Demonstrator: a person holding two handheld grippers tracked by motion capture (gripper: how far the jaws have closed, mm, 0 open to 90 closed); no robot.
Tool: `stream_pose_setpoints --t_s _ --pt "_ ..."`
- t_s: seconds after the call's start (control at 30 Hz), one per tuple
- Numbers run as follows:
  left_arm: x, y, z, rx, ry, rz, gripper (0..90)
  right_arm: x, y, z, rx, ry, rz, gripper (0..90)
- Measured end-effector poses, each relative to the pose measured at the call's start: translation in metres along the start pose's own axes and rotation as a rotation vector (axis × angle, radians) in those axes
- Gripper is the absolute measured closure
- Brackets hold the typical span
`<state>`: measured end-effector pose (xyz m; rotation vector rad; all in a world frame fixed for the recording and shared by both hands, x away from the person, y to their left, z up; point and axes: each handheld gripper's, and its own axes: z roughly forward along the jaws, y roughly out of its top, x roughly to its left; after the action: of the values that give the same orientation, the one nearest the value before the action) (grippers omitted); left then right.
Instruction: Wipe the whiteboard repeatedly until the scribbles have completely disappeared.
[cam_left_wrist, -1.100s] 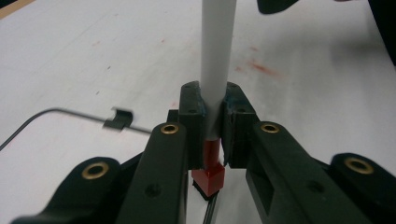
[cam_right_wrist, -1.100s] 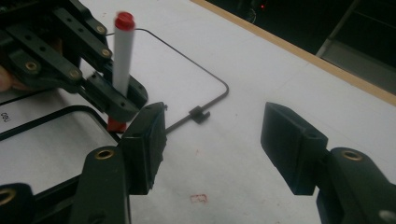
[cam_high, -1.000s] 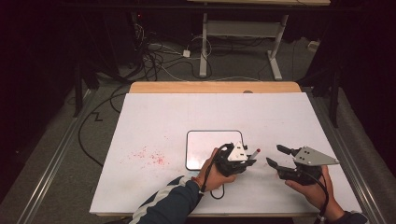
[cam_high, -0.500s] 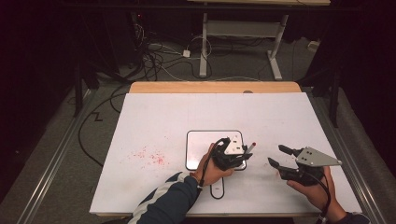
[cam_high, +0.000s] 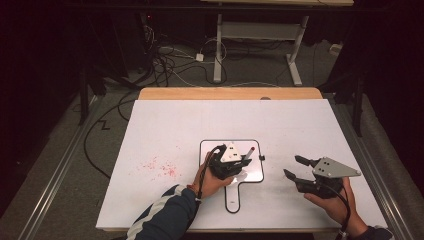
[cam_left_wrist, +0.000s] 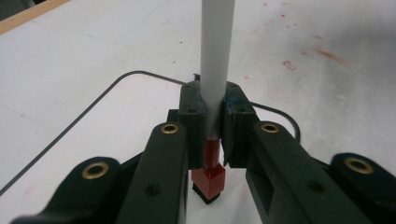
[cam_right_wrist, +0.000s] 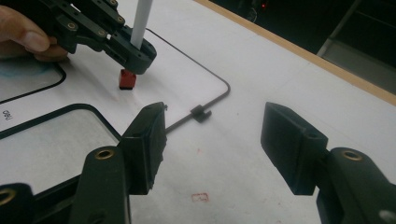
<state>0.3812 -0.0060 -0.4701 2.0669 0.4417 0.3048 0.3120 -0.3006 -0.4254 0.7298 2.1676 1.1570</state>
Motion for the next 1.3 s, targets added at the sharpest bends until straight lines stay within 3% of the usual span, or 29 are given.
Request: stream_pose_setpoints --t_s 0.13,0.3,0.57,0.73,0.87,1.17,1.3 --pt "-0.009 0.009 0.015 -0.012 -0.036 0.001 79.0 -0.001 -0.001 0.001 0.006 0.001 0.003 41.3" --pt "-0.025 0.024 0.034 0.005 -0.068 0.049 79.0 -0.002 -0.001 -0.001 -0.002 -0.004 0.007 41.2" --pt "-0.02 0.035 0.051 0.012 -0.08 0.027 79.0 -0.003 -0.003 -0.003 0.0 -0.005 0.004 41.2" --pt "-0.026 0.025 0.039 0.002 -0.105 0.02 79.0 -0.004 -0.004 -0.005 -0.001 -0.01 0.007 41.2" --pt "-0.032 0.015 0.023 0.001 -0.102 0.054 79.0 -0.003 -0.004 -0.005 0.001 -0.009 0.009 41.2" --pt "-0.007 -0.008 -0.009 0.003 -0.041 0.004 79.0 0.0 -0.001 -0.001 0.007 0.0 -0.001 41.1" --pt "0.0 -0.012 -0.013 0.011 -0.019 -0.014 78.9 0.0 -0.002 0.001 0.011 0.004 -0.003 41.1"
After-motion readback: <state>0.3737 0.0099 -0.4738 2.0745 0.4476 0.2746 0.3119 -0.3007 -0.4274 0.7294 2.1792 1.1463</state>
